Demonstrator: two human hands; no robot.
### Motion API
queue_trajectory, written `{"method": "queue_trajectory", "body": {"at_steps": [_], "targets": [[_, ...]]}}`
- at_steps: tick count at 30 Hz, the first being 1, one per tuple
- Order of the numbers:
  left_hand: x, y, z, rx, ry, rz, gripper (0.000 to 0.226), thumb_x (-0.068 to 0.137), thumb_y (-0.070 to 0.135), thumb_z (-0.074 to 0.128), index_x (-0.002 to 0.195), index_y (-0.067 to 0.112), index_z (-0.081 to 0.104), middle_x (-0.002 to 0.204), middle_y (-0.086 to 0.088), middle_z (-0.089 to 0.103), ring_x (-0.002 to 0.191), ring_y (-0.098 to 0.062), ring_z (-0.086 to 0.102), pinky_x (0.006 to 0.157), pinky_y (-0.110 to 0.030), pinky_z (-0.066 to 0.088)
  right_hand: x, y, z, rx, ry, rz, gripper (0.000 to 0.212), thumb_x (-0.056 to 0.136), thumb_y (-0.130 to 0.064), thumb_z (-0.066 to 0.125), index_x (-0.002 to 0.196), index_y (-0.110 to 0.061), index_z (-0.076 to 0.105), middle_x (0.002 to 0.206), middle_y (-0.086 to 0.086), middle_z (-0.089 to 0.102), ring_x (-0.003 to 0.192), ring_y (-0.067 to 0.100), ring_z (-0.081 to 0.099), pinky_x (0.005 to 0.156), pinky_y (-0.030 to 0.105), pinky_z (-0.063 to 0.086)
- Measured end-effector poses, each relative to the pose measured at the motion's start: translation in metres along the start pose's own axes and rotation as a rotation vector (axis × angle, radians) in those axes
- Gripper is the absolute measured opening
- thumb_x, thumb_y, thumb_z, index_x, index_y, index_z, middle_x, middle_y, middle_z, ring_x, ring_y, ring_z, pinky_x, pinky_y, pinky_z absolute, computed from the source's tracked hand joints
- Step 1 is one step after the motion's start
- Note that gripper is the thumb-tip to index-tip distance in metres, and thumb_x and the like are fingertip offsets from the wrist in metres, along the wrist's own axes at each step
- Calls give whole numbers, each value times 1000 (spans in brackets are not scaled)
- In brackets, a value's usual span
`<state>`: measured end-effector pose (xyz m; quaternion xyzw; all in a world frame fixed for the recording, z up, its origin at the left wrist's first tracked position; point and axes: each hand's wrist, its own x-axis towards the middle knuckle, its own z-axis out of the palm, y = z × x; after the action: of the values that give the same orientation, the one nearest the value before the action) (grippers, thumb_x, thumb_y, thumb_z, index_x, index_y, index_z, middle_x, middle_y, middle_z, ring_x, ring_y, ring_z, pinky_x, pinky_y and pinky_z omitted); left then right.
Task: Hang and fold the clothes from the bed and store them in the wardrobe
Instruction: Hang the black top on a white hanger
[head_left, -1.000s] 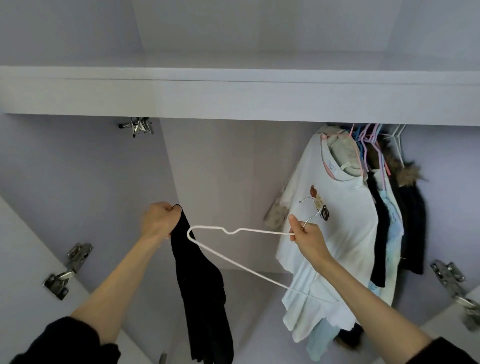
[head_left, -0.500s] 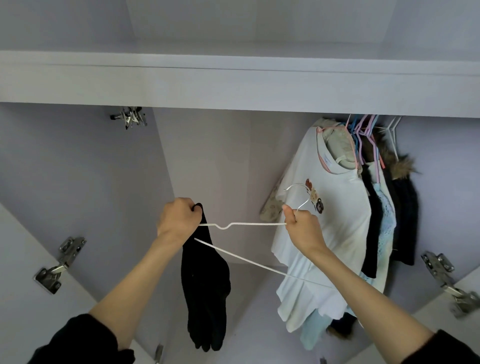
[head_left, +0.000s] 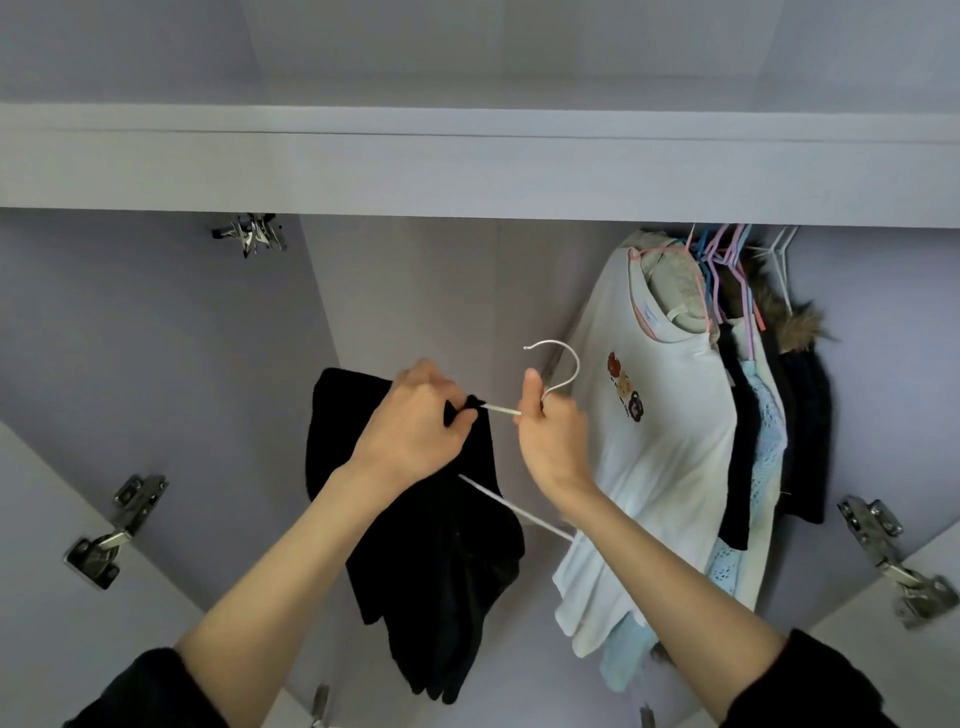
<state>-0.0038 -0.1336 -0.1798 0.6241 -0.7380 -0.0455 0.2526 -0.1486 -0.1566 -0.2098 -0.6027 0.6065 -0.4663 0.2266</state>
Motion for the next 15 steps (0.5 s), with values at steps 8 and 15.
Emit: {"method": "queue_trajectory", "body": {"at_steps": [8,15], "targets": [[-1,14,-1,10,73,225,17,94,19,54,105,8,61,101,-4,64,92,-25,58,77,-29,42,6,-3,-17,154,-15,-17,60,98,-35,42,67,15,56,59,8,63,53,5,53,62,24,39],[11,2,-2,-31,166,105,16,93,7,54,105,4,65,101,-11,64,92,-32,58,82,-35,45,-6,20,-34,98,203,-510,15,90,-14,60,88,0,66,90,8,60,83,14,56,77,19,46]]}}
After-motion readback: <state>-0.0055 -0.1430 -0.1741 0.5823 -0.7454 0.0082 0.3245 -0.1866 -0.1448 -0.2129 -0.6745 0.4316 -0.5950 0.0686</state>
